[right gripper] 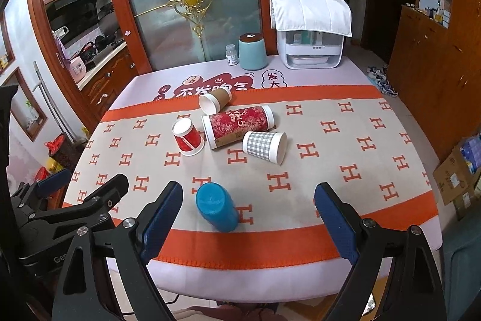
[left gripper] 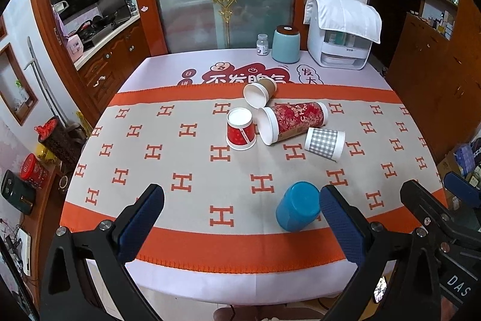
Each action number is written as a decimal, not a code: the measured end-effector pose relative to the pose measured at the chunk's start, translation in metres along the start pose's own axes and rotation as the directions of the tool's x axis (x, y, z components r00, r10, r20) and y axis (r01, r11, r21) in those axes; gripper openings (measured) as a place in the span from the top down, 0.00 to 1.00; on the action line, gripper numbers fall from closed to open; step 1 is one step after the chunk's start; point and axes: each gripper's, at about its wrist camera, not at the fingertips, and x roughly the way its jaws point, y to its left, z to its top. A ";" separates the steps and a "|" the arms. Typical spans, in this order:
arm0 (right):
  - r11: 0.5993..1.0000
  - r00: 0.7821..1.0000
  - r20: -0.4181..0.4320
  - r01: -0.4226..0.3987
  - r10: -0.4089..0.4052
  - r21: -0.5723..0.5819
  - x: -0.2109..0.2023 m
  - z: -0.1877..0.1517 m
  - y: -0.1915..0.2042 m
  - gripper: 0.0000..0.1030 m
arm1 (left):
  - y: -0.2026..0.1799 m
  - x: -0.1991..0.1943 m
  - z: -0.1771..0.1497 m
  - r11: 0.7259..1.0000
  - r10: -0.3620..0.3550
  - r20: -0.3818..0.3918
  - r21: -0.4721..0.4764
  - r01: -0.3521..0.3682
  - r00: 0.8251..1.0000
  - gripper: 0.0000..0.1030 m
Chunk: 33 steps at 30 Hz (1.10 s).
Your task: Flip cup upside down
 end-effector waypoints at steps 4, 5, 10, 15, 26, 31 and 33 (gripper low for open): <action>1.000 1.000 -0.009 -0.003 0.003 0.002 0.004 0.001 0.000 0.12 | -0.001 0.005 0.001 1.000 0.004 -0.012 -0.005 -0.004 1.000 0.01; 1.000 1.000 -0.013 -0.005 0.005 0.002 0.006 0.002 0.000 0.12 | -0.001 0.006 0.002 1.000 0.003 -0.014 -0.006 -0.003 1.000 0.01; 1.000 1.000 -0.023 -0.007 0.007 -0.002 0.017 0.007 0.001 0.12 | 0.000 0.007 0.003 1.000 0.003 -0.017 -0.008 -0.003 1.000 0.01; 1.000 1.000 -0.024 -0.008 0.008 0.003 0.016 0.006 0.001 0.12 | -0.001 0.011 0.005 1.000 0.005 -0.028 -0.007 -0.005 1.000 0.01; 1.000 0.999 -0.033 -0.011 0.011 0.001 0.024 0.010 0.000 0.12 | -0.001 0.014 0.006 1.000 0.006 -0.033 -0.007 -0.006 0.999 0.01; 1.000 0.999 -0.034 -0.012 0.012 0.002 0.023 0.010 0.000 0.12 | -0.001 0.016 0.006 1.000 0.011 -0.034 -0.006 -0.011 0.999 0.01; 1.000 0.999 -0.035 -0.013 0.013 0.001 0.024 0.011 0.001 0.12 | 0.000 0.017 0.007 1.000 0.009 -0.037 -0.007 -0.010 0.999 0.01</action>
